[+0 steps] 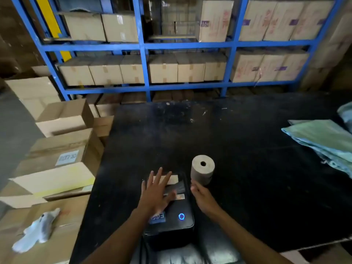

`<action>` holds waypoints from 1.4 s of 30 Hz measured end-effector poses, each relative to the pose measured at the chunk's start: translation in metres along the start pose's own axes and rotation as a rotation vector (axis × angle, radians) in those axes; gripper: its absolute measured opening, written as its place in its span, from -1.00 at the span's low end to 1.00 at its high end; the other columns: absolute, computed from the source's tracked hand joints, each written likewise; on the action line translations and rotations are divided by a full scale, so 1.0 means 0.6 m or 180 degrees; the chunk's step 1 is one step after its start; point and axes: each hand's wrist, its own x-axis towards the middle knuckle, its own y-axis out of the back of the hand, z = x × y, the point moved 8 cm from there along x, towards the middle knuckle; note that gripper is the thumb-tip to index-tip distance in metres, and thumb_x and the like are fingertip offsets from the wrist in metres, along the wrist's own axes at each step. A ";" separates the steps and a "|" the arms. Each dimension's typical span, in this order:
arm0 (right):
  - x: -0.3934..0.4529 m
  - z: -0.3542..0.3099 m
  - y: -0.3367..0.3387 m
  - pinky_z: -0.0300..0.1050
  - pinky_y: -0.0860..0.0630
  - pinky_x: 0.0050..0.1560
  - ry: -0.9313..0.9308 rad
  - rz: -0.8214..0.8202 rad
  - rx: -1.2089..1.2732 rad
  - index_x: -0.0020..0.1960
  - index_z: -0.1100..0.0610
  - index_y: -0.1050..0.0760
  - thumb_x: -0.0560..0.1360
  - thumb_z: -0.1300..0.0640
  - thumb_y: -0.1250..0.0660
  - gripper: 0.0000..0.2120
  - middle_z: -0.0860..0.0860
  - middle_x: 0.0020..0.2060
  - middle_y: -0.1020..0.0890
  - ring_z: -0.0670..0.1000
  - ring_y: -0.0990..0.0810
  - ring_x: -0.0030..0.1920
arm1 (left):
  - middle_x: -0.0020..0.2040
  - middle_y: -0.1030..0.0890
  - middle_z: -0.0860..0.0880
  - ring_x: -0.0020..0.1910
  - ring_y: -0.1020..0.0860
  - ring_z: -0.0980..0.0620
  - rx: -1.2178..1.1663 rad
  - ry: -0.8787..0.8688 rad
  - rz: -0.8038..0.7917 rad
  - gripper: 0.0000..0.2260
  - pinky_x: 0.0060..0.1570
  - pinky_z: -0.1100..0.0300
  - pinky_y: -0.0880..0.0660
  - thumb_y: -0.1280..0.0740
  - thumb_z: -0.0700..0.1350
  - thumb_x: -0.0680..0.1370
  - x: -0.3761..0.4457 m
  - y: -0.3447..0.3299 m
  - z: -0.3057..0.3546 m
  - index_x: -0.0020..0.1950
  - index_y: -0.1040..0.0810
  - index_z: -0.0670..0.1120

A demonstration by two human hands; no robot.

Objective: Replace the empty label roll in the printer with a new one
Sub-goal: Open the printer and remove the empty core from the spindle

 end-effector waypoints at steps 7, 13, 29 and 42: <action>-0.039 0.076 -0.036 -0.20 -0.40 0.37 -0.0207 -0.0190 0.0100 0.59 0.04 -0.09 0.67 0.12 -0.16 -0.48 -0.01 0.46 -0.36 -0.06 -0.41 0.39 | 0.63 0.22 -0.02 0.58 0.30 -0.10 0.0614 0.0189 -0.0011 -0.34 0.53 -0.18 0.27 0.08 0.38 0.57 -0.023 -0.053 -0.016 0.60 0.19 0.18; -0.062 0.103 -0.039 -0.07 -0.46 0.36 -0.0152 0.0059 0.0305 0.54 0.04 -0.26 0.65 -0.02 -0.19 -0.52 -0.01 0.39 -0.50 -0.07 -0.52 0.31 | 0.64 0.15 -0.03 0.59 0.25 -0.11 0.0818 0.0166 0.0229 -0.27 0.54 -0.17 0.21 0.30 0.43 0.48 -0.029 -0.053 -0.015 0.60 0.19 0.17; -0.111 0.194 -0.041 -0.30 -0.56 0.06 -0.0181 0.0250 0.1005 0.20 0.09 -0.51 0.34 0.33 -0.57 -0.51 -0.03 0.08 -0.67 -0.15 -0.65 0.11 | 0.64 0.02 -0.01 0.61 0.15 -0.08 0.0790 0.0205 0.0426 -0.32 0.55 -0.16 0.13 0.19 0.42 0.52 -0.031 -0.050 -0.013 0.61 0.08 0.21; -0.104 0.185 -0.034 -0.37 -0.55 -0.07 -0.0064 0.0235 0.0718 0.09 -0.11 -0.48 0.33 0.24 -0.58 -0.52 -0.06 0.10 -0.59 -0.33 -0.56 0.06 | 0.64 0.03 0.00 0.61 0.16 -0.07 0.0732 0.0228 0.0403 -0.32 0.56 -0.16 0.15 0.18 0.42 0.51 -0.035 -0.045 -0.008 0.61 0.05 0.21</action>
